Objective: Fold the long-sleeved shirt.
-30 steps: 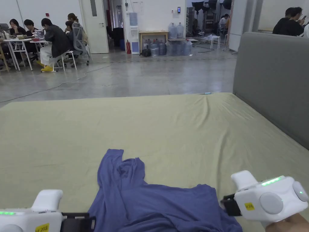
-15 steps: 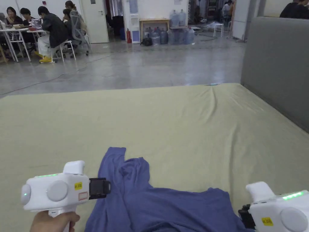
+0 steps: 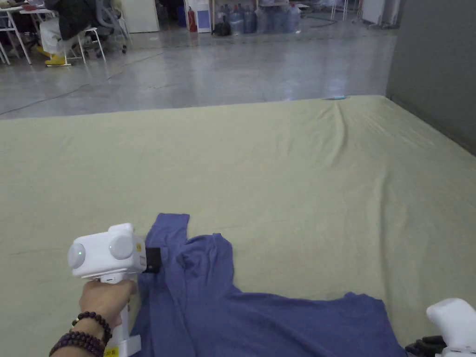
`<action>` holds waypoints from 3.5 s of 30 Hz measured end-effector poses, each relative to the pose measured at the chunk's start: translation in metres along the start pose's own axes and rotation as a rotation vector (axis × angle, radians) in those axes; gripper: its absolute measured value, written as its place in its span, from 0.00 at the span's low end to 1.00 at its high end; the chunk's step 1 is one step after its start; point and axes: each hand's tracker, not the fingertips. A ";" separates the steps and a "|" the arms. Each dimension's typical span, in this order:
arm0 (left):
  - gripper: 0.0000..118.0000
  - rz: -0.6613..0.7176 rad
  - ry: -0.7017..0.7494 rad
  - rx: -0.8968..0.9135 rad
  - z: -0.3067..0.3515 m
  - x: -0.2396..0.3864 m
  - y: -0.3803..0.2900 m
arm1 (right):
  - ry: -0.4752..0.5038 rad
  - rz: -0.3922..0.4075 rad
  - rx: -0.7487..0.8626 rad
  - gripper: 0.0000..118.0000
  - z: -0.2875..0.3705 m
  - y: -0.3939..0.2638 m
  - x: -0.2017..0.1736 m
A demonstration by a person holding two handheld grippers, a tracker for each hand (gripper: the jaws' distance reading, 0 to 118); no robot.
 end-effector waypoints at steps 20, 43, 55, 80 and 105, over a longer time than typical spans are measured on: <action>0.00 -0.286 -0.148 -0.201 0.235 -0.051 -0.144 | 0.020 0.012 0.064 0.00 0.018 0.008 -0.023; 0.00 -0.194 -0.271 0.091 0.250 -0.055 -0.093 | 0.012 0.036 0.091 0.00 0.038 0.005 -0.026; 0.60 -0.129 -0.137 -0.056 0.087 -0.013 -0.063 | 0.006 0.004 0.086 0.00 0.032 0.014 -0.019; 0.00 -0.193 -0.089 0.076 0.135 -0.015 -0.067 | -0.130 -0.247 -0.151 0.77 -0.078 0.108 0.027; 0.00 -0.157 -0.159 0.155 0.194 -0.025 -0.052 | -0.047 -0.176 0.063 0.02 -0.016 0.147 -0.004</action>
